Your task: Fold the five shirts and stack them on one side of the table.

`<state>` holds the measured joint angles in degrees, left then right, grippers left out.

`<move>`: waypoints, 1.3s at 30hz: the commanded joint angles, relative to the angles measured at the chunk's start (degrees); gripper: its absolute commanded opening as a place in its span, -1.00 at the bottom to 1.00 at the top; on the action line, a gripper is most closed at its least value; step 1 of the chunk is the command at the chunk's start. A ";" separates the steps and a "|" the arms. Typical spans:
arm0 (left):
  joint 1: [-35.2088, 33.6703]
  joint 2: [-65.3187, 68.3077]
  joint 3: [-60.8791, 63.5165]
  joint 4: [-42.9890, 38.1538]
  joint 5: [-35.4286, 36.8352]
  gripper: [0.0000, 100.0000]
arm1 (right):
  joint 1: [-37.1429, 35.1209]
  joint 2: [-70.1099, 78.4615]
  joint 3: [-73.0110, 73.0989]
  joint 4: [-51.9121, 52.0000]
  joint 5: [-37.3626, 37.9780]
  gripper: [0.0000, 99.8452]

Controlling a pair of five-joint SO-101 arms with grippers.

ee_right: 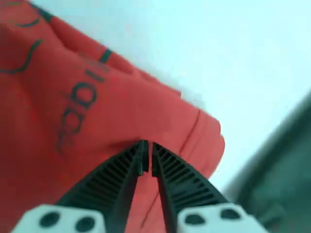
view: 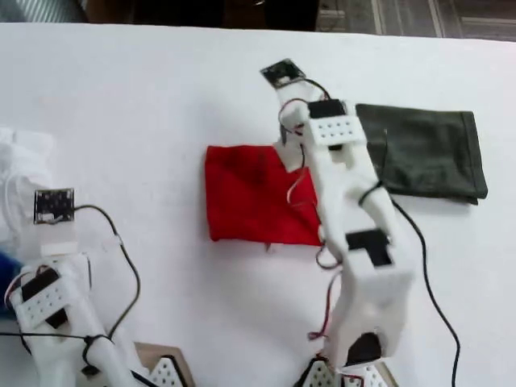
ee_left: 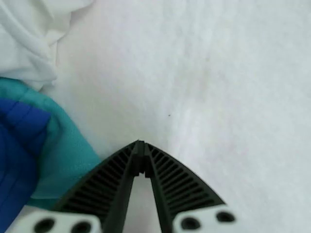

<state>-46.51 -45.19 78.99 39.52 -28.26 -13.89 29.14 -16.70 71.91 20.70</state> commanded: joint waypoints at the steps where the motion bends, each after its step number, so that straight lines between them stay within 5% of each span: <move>1: -0.44 -1.05 -0.22 -0.97 0.26 -0.95 | 1.98 8.92 -9.14 1.19 -0.35 -0.96; 12: 2.55 -1.14 -0.92 -0.53 -0.26 -0.95 | 9.63 26.24 -37.45 13.67 -0.09 -0.96; 16: 9.05 -0.70 -9.63 5.71 -2.55 -0.95 | 7.08 26.15 -47.91 22.11 -0.44 -0.96; 22: 23.74 0.09 -26.59 15.82 3.16 -0.95 | 6.46 20.62 -60.48 29.76 -2.81 -0.96; 32: 42.37 45.80 -74.15 32.70 18.20 -0.95 | 12.53 -12.97 -15.03 26.59 -2.64 -0.96; 39: 53.89 72.79 -112.48 47.21 23.47 -0.95 | 13.67 -39.34 35.52 0.48 -1.76 -0.96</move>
<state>3.25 19.34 -15.25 82.15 -6.46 -0.79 1.63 -4.92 84.57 18.59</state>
